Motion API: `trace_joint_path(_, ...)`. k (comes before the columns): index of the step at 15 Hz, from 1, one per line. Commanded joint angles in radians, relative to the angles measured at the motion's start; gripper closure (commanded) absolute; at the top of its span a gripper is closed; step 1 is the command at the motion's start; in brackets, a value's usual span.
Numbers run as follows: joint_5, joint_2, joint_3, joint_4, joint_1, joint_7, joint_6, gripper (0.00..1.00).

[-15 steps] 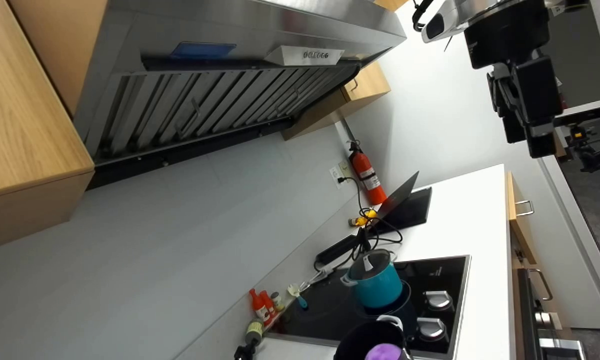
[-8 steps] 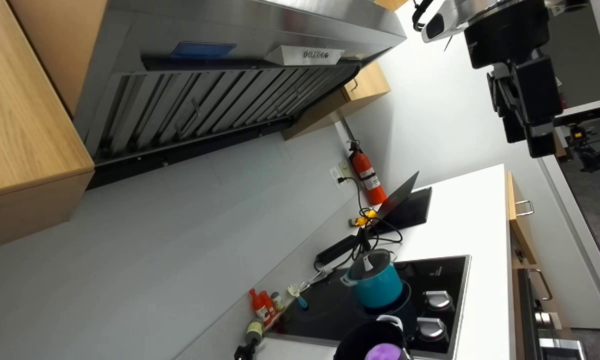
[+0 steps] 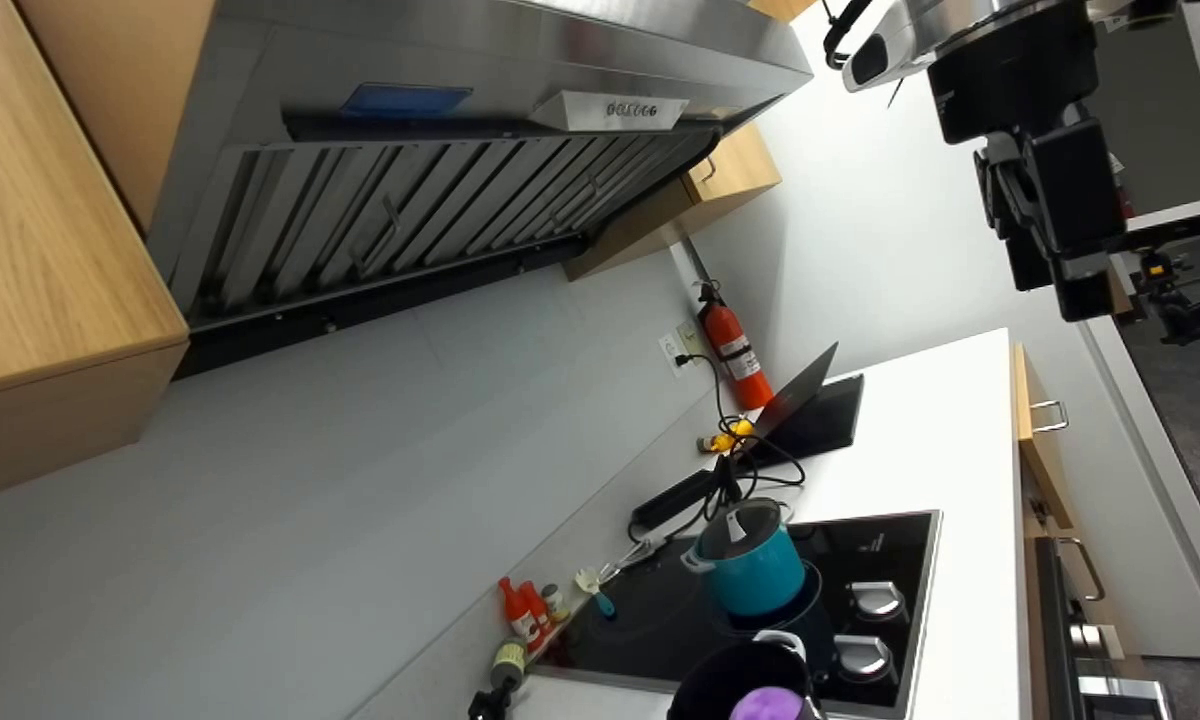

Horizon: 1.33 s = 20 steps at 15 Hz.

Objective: Move the black lid from the blue pot to the black pot

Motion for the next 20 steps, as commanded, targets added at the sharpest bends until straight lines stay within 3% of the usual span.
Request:
trace_joint_path(1,-0.013,0.041,0.001,-0.010,-0.004,0.009,0.062,0.00)
trace_joint_path(8,-0.024,0.190,0.002,-0.037,-0.029,0.039,0.298,0.00)
trace_joint_path(20,-0.082,0.421,0.050,-0.007,-0.128,0.252,0.668,0.00)
